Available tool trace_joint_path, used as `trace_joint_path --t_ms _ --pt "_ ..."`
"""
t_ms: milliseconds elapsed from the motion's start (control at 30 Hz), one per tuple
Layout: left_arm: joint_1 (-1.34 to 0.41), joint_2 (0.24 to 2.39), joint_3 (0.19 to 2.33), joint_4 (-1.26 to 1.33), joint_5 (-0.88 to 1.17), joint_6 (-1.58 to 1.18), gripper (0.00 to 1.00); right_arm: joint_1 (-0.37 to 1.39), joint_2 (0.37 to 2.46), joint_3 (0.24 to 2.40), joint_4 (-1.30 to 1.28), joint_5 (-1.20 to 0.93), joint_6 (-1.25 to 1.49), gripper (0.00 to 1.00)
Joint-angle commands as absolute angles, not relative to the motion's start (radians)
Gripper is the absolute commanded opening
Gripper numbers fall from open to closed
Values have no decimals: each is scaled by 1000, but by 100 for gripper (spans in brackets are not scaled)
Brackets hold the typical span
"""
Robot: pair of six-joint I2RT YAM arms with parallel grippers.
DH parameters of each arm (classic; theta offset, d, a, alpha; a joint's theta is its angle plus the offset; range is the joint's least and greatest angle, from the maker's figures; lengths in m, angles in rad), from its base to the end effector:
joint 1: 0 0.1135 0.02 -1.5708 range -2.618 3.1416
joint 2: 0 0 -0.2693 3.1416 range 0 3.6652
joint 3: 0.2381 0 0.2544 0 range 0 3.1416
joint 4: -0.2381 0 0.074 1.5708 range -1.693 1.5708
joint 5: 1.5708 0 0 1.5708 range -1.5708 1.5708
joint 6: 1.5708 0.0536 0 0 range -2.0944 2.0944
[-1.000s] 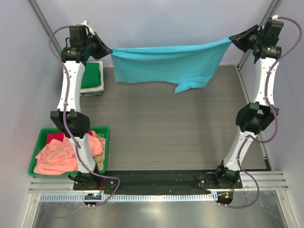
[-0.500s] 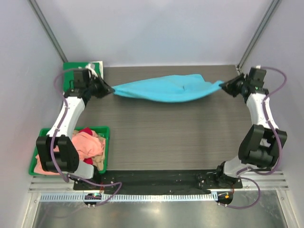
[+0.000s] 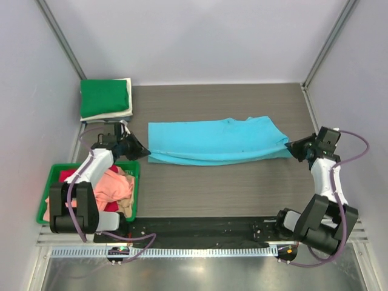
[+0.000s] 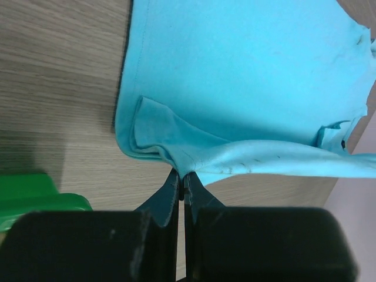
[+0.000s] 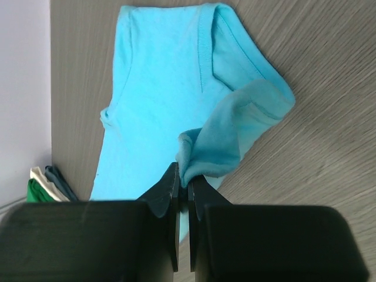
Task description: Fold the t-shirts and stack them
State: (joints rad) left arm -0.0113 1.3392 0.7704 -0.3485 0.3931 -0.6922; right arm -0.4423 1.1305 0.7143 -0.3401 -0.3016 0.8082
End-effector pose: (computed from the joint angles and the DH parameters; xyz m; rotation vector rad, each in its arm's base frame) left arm 0.2736 -0.0236 0.1949 -0.6901 2.4641 -0.7754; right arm 0.2297 -0.0912 0.2261 1.2454 1.9873 0.5333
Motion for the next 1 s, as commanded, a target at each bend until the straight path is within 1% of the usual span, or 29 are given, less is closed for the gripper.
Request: trace_joint_path --t_ms 0,33,67,100,133,167,200,233,300,333,433,467,500,567,600,633,667,700,733,767,800,833,867,900,933,967 --pt "-5 1359 882 -313 377 -698 0 -421 1234 810 -230 -287 851 1" --pt "-5 1385 999 -343 365 -692 0 -407 1276 916 -227 -285 857 1" --pt "-5 1463 1070 -397 368 -687 0 -393 1335 989 -226 -291 859 1" --pt "-5 1506 1232 -425 374 -675 0 -359 1394 1070 -251 -320 861 1" --pt "-5 1552 1320 -455 383 -673 0 -345 1528 1261 -265 -346 864 1" --pt "-5 1657 1413 -515 393 -670 0 -327 1595 1370 -303 -420 861 1" --pt "-5 1708 1515 -550 403 -670 0 -313 1656 1485 -323 -452 861 1" --pt "26 1765 1721 -608 440 -672 0 -286 1768 1705 -327 -492 859 1" --pt "38 1888 1932 -665 478 -686 0 -269 1834 1900 -342 -511 854 1" --pt "40 1913 2118 -684 489 -704 0 -267 1853 2051 -341 -528 854 1" --pt "43 1959 2386 -719 509 -730 0 -278 1871 2218 -347 -558 859 1" --pt "44 1953 2414 -710 521 -732 0 -291 1846 2218 -345 -564 862 1" --pt "48 1941 2414 -700 523 -733 0 -296 1826 2206 -344 -568 864 1" --pt "49 1869 2347 -648 525 -735 0 -302 1777 2105 -338 -557 842 1" --pt "49 1838 2238 -623 522 -735 0 -301 1731 2062 -333 -554 827 1" --pt "51 1777 2179 -573 523 -733 0 -301 1711 1964 -321 -552 816 1" --pt "54 1754 2121 -554 523 -726 0 -301 1692 1910 -304 -552 815 1" --pt "52 1729 2012 -536 526 -718 0 -301 1654 1854 -261 -557 816 1" --pt "52 1711 1961 -523 528 -709 0 -301 1637 1745 -244 -560 808 1" --pt "54 1677 1907 -522 532 -681 0 -301 1615 1689 -232 -552 796 1" --pt "54 1657 1784 -517 537 -670 0 -301 1596 1633 -221 -540 781 1" --pt "54 1637 1707 -487 538 -661 0 -301 1548 1508 -209 -531 766 1" --pt "54 1584 1624 -457 537 -658 0 -302 1527 1441 -200 -520 746 1" --pt "54 1560 1448 -430 529 -660 0 -302 1504 1375 -183 -502 733 1" --pt "54 1537 1362 -376 513 -669 0 -304 1456 1242 -180 -479 726 1" --pt "54 1517 1277 -350 511 -676 1 -305 1431 1174 -181 -451 716 1"
